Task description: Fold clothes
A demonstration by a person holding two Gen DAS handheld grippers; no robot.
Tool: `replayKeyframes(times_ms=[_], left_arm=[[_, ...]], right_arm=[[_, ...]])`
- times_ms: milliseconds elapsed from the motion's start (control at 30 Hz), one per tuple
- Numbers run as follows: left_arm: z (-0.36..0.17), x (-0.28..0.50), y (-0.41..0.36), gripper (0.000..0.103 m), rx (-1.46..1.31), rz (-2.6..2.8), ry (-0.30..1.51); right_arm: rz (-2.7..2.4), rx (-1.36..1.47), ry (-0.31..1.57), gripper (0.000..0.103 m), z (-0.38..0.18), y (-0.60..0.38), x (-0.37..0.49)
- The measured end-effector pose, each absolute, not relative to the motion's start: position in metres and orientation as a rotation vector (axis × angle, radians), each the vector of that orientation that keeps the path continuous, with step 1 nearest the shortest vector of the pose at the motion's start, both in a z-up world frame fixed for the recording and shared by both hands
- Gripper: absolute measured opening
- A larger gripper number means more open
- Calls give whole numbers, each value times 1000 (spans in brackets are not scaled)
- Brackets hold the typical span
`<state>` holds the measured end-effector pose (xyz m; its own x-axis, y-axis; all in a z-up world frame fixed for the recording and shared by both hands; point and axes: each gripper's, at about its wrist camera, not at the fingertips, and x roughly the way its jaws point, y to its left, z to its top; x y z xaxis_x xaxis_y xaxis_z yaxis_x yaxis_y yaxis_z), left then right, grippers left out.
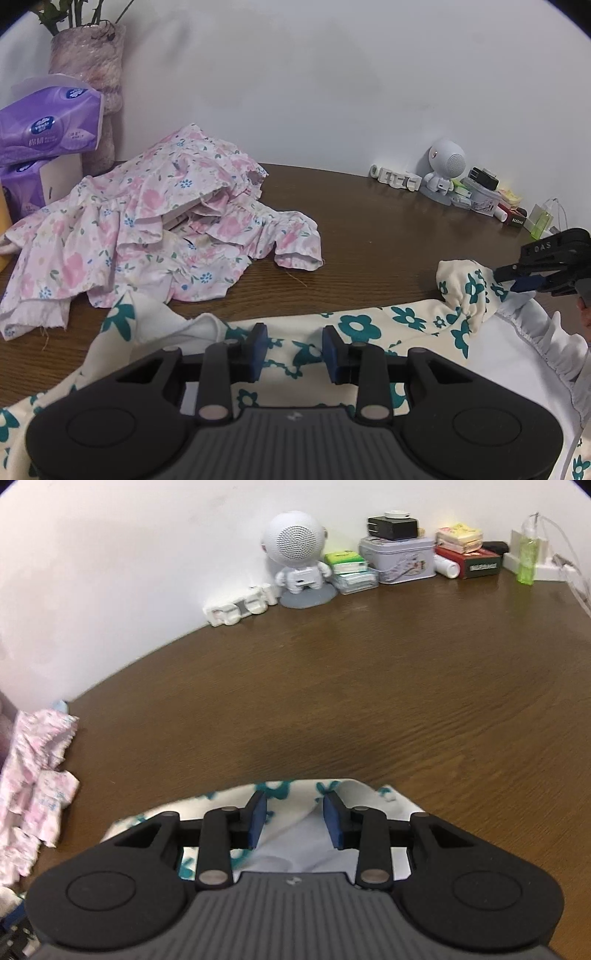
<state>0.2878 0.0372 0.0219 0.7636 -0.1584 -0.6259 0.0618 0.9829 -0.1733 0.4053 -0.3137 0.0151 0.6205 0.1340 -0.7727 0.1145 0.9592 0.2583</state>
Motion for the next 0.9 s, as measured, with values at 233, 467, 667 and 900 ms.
replayKeyframes(times_ms=[233, 467, 667, 900], left_arm=[[22, 287, 38, 31, -144, -129, 685], [21, 285, 39, 31, -143, -134, 679], [21, 285, 39, 31, -141, -137, 675], [20, 283, 37, 32, -120, -138, 666]], right_arm=[[79, 339, 868, 1, 19, -315, 401], [236, 469, 815, 0, 54, -336, 371], [220, 439, 837, 0, 44, -348, 354], [161, 348, 884, 0, 21, -358, 340]])
